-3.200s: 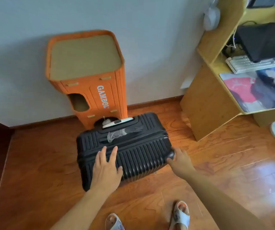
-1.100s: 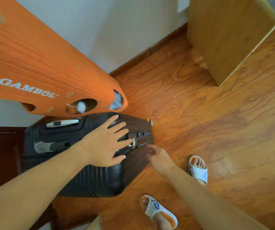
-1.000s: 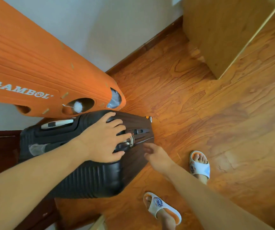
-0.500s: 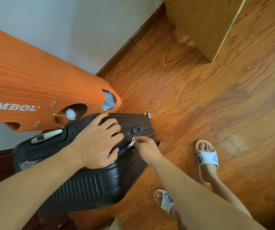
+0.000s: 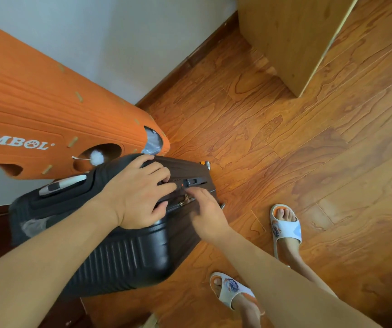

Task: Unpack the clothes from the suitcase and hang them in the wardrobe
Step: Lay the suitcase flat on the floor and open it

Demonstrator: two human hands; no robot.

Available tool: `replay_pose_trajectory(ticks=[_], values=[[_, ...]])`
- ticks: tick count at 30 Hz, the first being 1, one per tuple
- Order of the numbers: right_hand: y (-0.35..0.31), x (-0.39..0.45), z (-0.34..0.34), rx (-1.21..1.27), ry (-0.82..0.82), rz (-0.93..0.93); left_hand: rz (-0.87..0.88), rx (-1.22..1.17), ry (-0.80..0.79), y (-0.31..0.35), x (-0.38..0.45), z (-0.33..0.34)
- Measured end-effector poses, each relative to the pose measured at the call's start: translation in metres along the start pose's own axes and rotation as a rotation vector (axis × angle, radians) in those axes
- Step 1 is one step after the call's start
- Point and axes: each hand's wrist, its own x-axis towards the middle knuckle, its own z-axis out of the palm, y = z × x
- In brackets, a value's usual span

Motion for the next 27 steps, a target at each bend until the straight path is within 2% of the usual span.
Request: replay_pose_trajectory(ticks=[5, 7, 9, 11, 15, 17, 19, 21, 23, 27], values=[[0.0, 0.033, -0.014, -0.276, 0.096, -0.206, -0.118, -0.005, 0.123, -0.019, 0.013, 0.002], [-0.007, 0.049, -0.035, -0.382, 0.076, -0.266, -0.228, -0.016, 0.202, -0.021, 0.016, 0.002], [-0.022, 0.061, -0.052, -0.536, 0.025, -0.298, -0.42, -0.035, 0.274, -0.014, 0.015, 0.0], [-0.035, 0.068, -0.063, -0.656, -0.07, -0.209, -0.679, -0.128, 0.349, 0.008, 0.005, -0.001], [-0.067, 0.063, -0.072, -0.563, -0.181, 0.076, -1.113, -0.507, 0.528, 0.081, -0.058, 0.019], [-0.096, 0.052, -0.074, -0.545, -0.191, 0.124, -1.317, -0.607, 0.497, 0.11, -0.107, 0.045], [-0.128, 0.041, -0.073, -0.504, -0.181, 0.122, -1.499, -0.682, 0.311, 0.125, -0.15, 0.078], [-0.153, 0.03, -0.066, -0.546, -0.166, 0.082, -1.594, -0.827, 0.128, 0.132, -0.169, 0.106], [-0.169, 0.017, -0.051, -0.655, -0.135, 0.051, -1.599, -0.925, 0.149, 0.137, -0.168, 0.121], [-0.191, -0.003, -0.006, -0.872, 0.027, -0.041, -1.602, -0.965, 0.202, 0.142, -0.16, 0.119]])
